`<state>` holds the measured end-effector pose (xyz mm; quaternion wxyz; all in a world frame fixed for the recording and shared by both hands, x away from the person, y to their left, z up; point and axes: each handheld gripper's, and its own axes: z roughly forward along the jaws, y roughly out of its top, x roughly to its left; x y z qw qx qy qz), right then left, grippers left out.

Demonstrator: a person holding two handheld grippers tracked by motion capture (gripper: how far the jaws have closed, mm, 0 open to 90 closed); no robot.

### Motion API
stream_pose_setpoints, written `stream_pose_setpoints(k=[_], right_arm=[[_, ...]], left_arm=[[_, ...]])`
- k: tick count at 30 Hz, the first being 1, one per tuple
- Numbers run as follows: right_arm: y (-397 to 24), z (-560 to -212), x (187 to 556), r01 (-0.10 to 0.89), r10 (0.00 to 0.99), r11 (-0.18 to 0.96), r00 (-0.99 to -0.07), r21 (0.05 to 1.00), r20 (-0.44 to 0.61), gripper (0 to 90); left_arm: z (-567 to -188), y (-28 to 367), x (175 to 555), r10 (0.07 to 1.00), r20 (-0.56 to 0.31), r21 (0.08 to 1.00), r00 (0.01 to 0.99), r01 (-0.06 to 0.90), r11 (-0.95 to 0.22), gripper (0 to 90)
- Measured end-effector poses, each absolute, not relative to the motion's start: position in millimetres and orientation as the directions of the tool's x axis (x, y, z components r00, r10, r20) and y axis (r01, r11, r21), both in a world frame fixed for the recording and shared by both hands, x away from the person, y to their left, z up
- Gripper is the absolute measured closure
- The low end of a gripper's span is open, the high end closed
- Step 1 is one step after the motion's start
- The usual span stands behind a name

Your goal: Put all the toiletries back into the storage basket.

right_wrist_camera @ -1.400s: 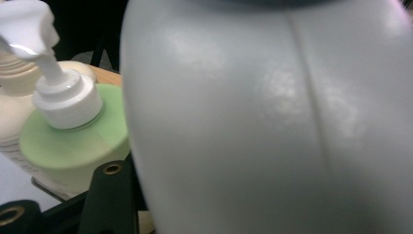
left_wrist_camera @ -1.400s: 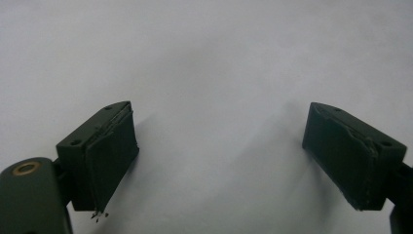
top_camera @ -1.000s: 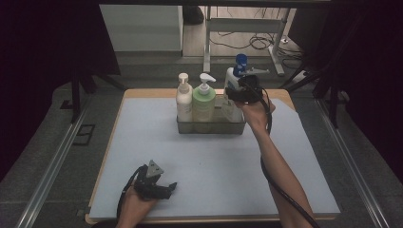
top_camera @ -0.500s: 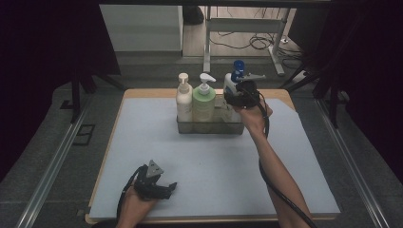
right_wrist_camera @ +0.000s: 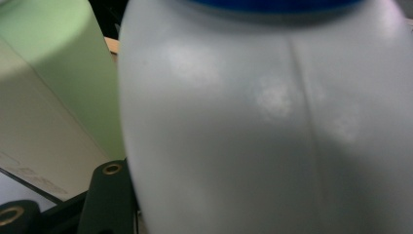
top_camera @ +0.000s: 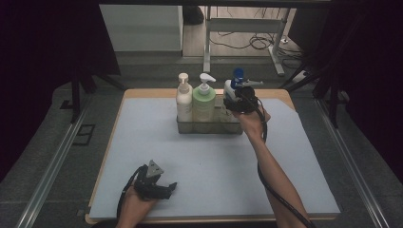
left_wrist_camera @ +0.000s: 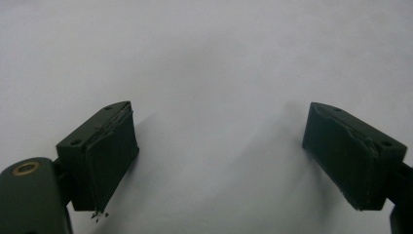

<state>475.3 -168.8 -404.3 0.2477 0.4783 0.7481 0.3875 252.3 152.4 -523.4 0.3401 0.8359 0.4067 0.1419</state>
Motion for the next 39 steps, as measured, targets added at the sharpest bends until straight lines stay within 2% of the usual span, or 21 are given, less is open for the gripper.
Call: stream_pose_setpoints(k=[18, 31, 39], right_arm=[[-169, -411, 477, 0.522, 0.908, 0.238, -0.419, 0.819, 0.003, 38.2], [-179, -410, 473, 0.519, 0.884, 0.251, -0.467, 0.817, 0.025, 35.6], [-184, -405, 464, 0.503, 0.870, 0.289, -0.493, 0.815, -0.005, 36.1]], left_arm=[[-523, 152, 252, 0.777, -0.039, 0.683, 0.628, 0.585, -0.438, 12.2], [-523, 152, 252, 0.777, -0.039, 0.683, 0.628, 0.584, -0.438, 12.2], [-523, 152, 252, 0.777, -0.039, 0.684, 0.628, 0.584, -0.438, 12.2]])
